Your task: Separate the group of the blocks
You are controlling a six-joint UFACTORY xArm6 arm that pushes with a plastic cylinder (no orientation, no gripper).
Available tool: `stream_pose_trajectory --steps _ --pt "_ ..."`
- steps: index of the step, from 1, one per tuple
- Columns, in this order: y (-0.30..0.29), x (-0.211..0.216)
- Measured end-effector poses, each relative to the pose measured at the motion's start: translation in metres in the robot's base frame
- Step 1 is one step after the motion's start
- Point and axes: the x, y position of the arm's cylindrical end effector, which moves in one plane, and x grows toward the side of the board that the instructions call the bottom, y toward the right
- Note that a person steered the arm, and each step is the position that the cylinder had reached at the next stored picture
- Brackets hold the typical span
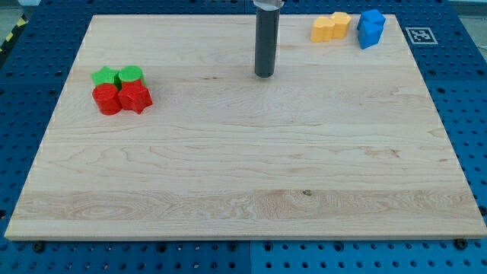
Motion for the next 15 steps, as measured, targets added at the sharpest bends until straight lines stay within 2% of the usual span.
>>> stream_pose_trajectory --steps 1,2,3,5,6,7,9,11,14,15 --pt "0.0 0.0" --pt "-0.025 0.005" --pt "-0.094 0.003" --pt "-0.201 -0.044" --pt "-0.277 -0.042" --pt "-0.308 -0.022" --pt "-0.316 0.048" --pt "-0.296 0.051" --pt "-0.2 0.051" --pt "-0.194 0.051"
